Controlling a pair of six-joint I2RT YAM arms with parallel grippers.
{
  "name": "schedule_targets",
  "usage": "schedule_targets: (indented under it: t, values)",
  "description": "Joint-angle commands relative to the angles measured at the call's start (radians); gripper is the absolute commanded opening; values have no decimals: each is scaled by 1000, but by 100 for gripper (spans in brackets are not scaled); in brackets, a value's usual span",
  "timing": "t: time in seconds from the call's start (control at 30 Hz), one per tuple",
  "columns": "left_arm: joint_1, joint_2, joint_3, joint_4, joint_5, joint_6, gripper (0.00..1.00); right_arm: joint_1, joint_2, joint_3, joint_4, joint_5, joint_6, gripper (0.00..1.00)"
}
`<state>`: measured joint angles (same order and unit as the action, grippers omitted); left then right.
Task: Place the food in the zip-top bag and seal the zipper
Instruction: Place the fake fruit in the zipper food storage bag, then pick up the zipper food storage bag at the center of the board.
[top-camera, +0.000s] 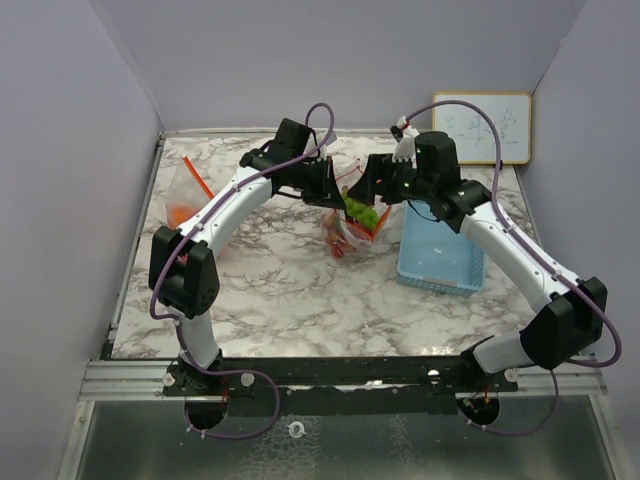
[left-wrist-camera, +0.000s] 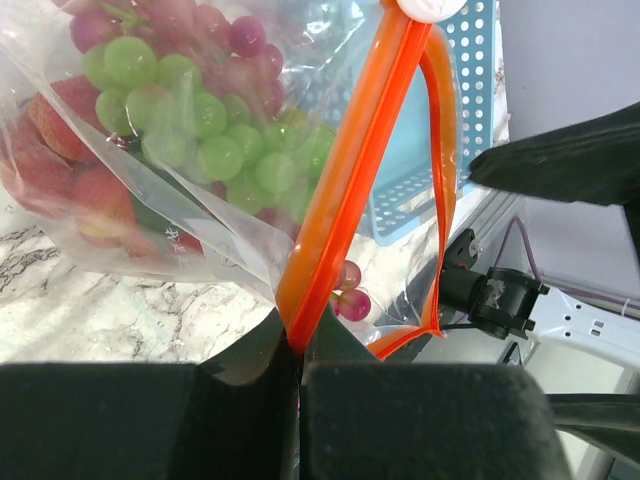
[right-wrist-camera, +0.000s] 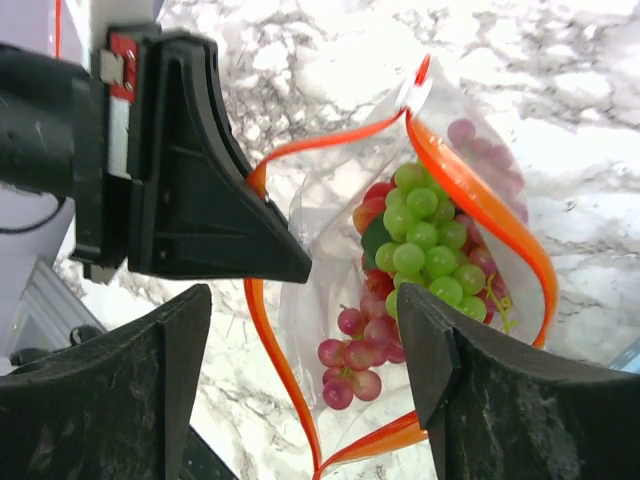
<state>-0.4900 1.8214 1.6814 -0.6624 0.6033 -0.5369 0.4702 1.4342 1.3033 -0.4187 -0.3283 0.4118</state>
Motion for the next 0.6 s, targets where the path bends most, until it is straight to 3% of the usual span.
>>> schedule_targets:
  t: [0.0, 0.23, 0.57]
  values:
    - [4, -13, 20, 18, 36, 5, 0, 5, -14, 90, -33, 172, -20, 76]
    - [5, -6, 19, 24, 54, 1, 0, 5, 200, 312, -151, 424, 47, 75]
    - [4, -4, 17, 32, 44, -1, 0, 7, 322, 397, -165, 362, 96, 64]
